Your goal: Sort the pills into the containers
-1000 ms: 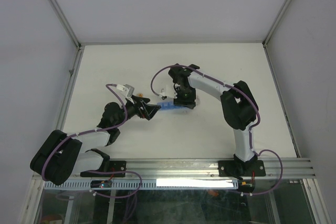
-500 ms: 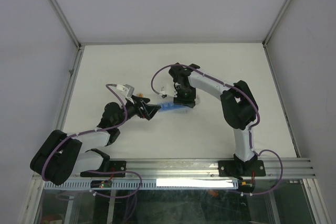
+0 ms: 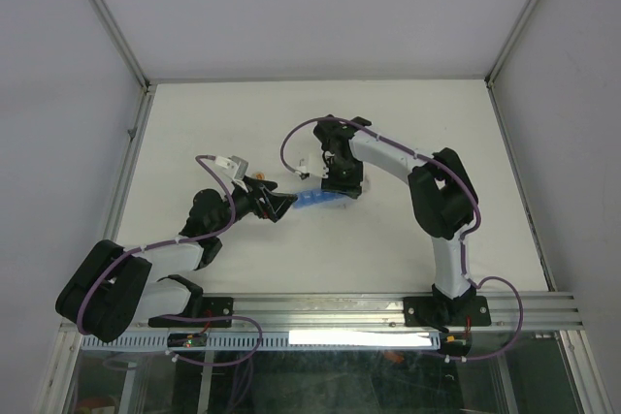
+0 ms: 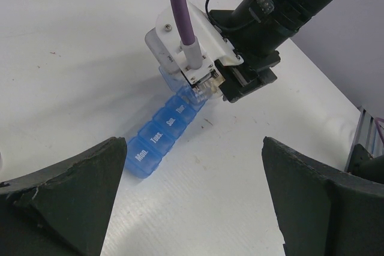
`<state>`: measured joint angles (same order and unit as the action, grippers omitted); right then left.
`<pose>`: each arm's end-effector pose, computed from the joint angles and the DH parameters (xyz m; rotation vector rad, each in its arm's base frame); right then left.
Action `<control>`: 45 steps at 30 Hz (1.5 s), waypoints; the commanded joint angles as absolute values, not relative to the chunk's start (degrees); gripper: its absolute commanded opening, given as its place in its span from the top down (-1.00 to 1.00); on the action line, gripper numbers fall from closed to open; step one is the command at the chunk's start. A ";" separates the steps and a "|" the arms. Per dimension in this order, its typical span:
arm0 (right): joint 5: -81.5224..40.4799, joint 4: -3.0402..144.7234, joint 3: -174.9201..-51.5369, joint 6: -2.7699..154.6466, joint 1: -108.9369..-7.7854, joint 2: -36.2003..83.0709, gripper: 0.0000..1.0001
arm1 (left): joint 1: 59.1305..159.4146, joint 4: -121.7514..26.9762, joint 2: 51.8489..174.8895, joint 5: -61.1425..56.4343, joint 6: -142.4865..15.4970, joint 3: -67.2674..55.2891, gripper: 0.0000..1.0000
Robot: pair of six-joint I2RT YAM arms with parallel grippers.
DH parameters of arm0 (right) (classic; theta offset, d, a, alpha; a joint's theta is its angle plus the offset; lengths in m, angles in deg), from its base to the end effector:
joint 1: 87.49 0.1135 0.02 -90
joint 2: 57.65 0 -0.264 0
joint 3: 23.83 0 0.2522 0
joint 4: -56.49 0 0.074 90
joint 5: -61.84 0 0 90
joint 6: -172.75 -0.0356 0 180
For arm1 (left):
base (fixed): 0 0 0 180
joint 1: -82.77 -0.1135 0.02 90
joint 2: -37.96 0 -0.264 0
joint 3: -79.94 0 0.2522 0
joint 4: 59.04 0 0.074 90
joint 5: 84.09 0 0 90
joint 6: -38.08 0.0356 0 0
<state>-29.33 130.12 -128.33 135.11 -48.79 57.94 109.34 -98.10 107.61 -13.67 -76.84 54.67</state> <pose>0.3061 0.2443 0.1940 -2.1771 2.1392 -0.0477 0.1874 -0.1071 0.1747 0.2967 1.7250 -0.9531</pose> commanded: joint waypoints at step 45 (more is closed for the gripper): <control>39.75 22.78 -75.60 65.46 -74.53 0.00 1.00 | 109.49 -42.11 101.25 5.20 -75.91 17.08 -0.73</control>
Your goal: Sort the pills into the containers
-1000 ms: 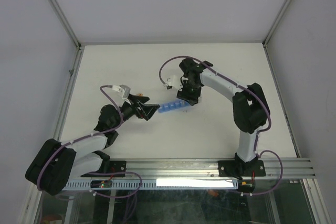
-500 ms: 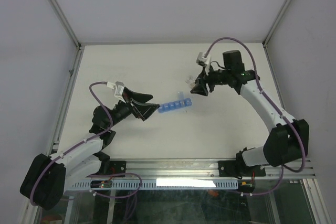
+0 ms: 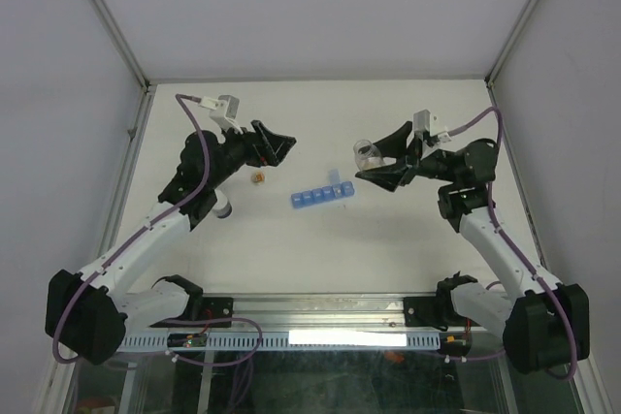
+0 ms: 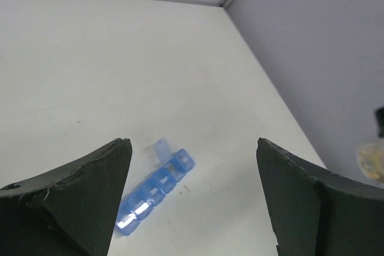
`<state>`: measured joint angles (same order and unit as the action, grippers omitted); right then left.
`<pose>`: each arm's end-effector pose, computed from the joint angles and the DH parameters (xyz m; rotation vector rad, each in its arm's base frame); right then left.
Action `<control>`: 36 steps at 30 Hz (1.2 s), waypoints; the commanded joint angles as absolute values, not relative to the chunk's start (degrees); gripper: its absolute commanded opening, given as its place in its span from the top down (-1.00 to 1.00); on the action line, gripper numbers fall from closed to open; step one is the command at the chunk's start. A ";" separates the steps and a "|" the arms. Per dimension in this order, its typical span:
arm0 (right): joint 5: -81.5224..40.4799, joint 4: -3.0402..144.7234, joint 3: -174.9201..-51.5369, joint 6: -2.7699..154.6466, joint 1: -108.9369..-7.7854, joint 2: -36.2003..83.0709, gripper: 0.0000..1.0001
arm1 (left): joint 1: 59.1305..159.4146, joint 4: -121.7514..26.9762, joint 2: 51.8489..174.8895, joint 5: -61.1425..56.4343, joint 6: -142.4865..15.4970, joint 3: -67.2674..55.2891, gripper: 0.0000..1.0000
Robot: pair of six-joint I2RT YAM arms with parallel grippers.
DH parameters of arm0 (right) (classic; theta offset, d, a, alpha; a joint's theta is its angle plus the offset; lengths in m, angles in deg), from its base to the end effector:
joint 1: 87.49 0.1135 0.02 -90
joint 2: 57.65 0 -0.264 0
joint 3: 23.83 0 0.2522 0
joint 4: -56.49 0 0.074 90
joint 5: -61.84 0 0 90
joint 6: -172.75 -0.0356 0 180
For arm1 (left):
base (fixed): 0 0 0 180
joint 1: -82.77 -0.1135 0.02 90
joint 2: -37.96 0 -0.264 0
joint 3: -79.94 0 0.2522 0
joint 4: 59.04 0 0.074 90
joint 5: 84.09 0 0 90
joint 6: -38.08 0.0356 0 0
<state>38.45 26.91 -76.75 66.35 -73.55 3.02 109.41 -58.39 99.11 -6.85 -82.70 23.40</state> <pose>0.2080 0.0853 0.3424 -1.0360 1.1139 1.1141 0.2220 -0.1201 0.3145 0.1145 1.7447 -0.9328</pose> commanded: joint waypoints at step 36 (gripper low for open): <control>41.80 25.09 -76.35 63.43 -77.02 3.84 1.00 | 108.62 -16.80 143.23 24.80 -63.49 -5.25 -0.33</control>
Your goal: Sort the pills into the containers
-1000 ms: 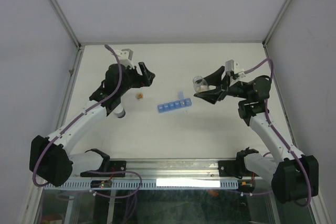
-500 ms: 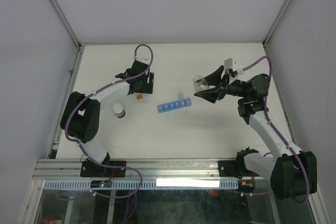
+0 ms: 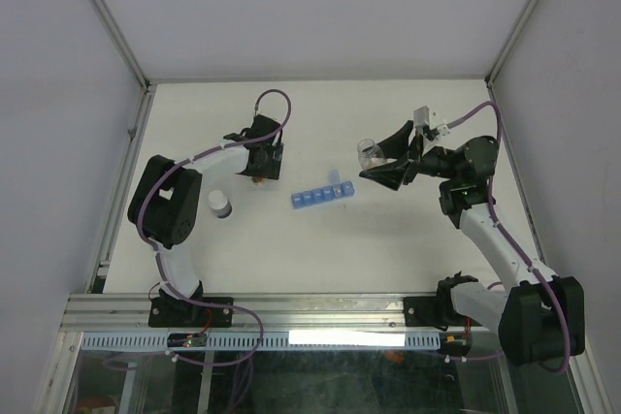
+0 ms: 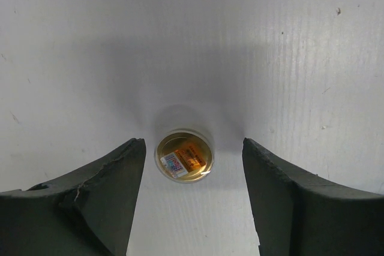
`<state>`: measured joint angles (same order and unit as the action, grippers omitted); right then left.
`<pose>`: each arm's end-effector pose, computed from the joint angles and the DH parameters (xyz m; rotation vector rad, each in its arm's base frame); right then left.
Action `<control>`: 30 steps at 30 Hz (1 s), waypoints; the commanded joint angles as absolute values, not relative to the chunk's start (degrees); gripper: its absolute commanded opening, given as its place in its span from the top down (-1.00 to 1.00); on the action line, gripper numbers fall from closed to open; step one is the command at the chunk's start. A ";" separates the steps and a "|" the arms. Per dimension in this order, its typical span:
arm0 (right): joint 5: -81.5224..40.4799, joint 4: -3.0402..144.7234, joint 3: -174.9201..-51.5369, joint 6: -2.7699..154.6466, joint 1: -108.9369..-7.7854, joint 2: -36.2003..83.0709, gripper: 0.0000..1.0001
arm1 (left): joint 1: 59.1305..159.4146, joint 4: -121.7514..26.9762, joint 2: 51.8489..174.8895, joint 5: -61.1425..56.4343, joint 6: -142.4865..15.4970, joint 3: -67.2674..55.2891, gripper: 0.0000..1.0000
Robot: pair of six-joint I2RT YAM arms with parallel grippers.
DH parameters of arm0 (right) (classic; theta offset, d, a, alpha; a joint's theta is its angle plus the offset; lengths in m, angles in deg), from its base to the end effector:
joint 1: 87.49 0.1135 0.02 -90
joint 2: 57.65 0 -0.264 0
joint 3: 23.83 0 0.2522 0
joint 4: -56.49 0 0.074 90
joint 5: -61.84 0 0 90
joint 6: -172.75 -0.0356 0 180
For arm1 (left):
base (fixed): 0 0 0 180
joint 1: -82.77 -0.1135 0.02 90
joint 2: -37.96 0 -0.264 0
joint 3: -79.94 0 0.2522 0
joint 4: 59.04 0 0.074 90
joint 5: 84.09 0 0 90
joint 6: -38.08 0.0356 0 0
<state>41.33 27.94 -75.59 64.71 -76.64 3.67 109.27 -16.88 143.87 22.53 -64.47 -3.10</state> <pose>0.2135 0.0749 0.3314 -1.0187 1.1886 1.1463 0.3360 -0.1562 0.1714 0.2351 2.6229 0.1676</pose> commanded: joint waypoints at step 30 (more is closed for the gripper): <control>41.59 23.34 -76.01 61.12 -77.12 4.26 1.00 | 107.15 -16.50 143.89 20.68 -65.60 -2.91 -0.03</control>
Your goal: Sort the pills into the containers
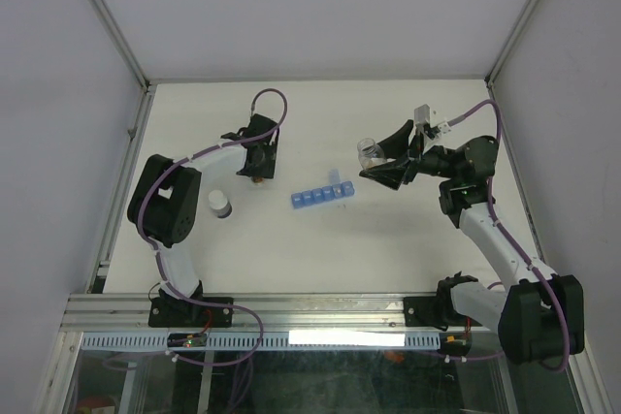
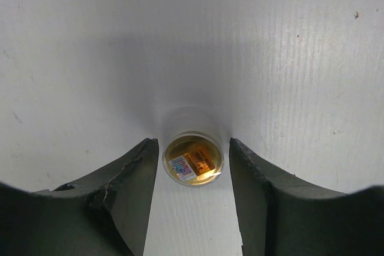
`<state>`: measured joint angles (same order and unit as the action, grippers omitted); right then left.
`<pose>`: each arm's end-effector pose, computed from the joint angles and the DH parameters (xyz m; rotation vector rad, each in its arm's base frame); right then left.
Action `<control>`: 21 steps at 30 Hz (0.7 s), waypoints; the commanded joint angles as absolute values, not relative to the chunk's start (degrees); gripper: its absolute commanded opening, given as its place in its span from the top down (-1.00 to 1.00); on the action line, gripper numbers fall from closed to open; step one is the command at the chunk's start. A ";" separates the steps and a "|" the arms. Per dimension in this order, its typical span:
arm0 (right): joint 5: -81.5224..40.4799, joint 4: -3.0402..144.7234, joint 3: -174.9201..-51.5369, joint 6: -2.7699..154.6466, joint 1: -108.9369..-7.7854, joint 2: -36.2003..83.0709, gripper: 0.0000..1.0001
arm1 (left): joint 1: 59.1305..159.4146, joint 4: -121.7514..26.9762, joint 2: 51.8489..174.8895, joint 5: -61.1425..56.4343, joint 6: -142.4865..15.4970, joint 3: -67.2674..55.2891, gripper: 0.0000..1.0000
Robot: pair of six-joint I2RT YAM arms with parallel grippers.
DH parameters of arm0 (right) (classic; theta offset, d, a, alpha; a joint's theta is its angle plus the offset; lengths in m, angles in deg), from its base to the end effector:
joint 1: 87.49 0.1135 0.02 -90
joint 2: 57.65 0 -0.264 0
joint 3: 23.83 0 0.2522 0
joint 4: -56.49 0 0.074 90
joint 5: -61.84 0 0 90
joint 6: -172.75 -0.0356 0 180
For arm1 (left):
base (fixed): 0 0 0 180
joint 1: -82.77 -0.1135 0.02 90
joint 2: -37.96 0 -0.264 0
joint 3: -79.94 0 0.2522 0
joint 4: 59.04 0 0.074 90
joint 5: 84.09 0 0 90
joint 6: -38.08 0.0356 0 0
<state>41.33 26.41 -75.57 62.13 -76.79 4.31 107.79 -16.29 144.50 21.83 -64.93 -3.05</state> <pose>0.2153 0.0746 0.3311 -0.9995 1.2042 1.1715 0.3393 -0.1476 0.1667 0.2005 2.6512 0.1697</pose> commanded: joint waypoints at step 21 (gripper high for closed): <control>41.64 21.97 -75.79 59.68 -77.16 4.54 1.00 | 106.86 -16.01 143.37 19.55 -66.33 -1.72 0.05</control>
<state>41.35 25.04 -75.48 60.49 -76.81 4.66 107.42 -16.18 144.48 20.69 -66.05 -2.44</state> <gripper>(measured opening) 0.544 0.477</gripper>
